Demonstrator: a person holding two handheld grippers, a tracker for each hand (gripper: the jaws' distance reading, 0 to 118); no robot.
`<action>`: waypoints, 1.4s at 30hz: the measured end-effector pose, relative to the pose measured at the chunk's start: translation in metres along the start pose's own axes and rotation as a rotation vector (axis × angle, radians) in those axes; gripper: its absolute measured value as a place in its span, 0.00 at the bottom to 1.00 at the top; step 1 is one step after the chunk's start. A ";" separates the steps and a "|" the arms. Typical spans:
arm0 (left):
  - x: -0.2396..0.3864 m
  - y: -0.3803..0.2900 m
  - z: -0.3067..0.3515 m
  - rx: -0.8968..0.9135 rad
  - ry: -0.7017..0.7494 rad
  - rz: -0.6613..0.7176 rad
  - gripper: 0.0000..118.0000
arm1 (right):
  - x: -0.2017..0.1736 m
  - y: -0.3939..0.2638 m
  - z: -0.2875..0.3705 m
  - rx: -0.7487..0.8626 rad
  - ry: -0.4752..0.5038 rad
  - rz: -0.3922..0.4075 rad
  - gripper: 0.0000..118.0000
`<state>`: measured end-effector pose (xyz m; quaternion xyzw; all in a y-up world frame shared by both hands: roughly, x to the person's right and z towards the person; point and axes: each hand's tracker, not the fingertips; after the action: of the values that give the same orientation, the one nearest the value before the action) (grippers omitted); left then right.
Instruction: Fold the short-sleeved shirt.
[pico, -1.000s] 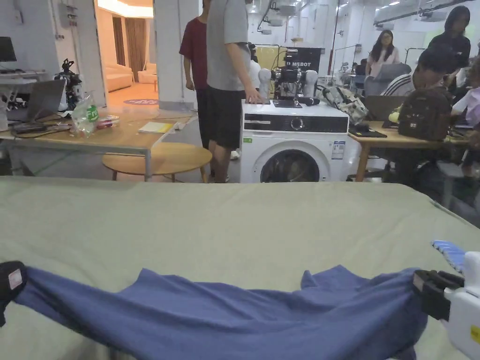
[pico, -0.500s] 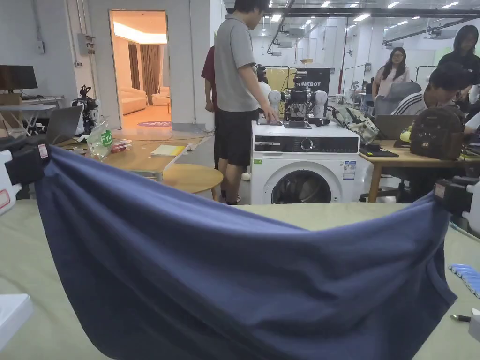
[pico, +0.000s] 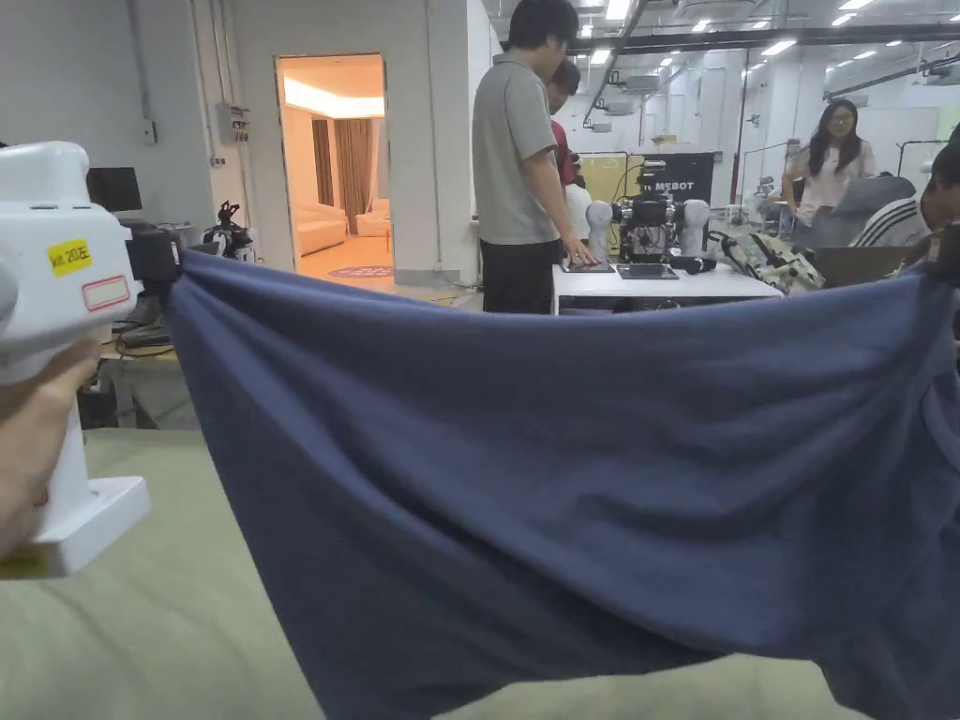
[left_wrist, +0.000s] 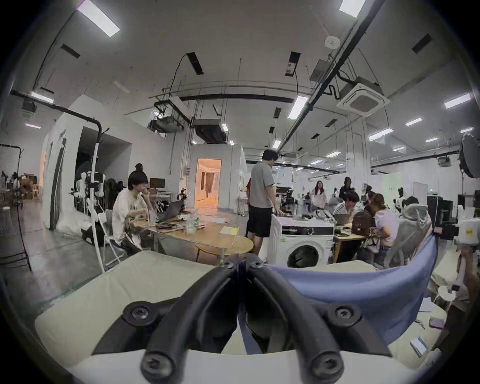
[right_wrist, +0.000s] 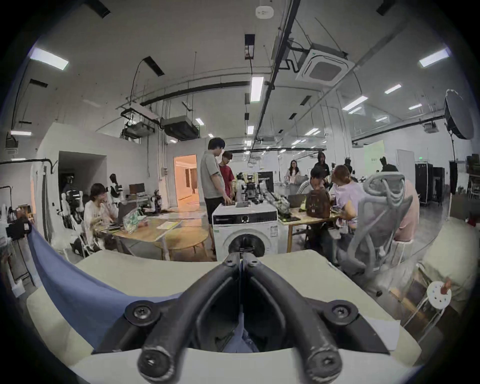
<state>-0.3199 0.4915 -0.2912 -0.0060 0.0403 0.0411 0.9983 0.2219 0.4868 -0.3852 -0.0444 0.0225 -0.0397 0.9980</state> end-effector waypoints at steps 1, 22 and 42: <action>0.000 0.002 -0.010 -0.001 0.006 -0.004 0.00 | -0.002 0.005 -0.011 -0.007 -0.010 0.007 0.00; 0.002 -0.053 -0.147 -0.153 0.052 -0.024 0.00 | -0.018 -0.047 -0.157 -0.148 -0.036 -0.005 0.00; -0.049 -0.304 0.194 -0.562 -0.089 0.142 0.00 | 0.077 -0.334 0.145 -0.699 0.052 0.009 0.00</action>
<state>-0.3277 0.1877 -0.0913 -0.2775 -0.0164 0.1208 0.9530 0.2796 0.1617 -0.2136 -0.3825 0.0604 -0.0265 0.9216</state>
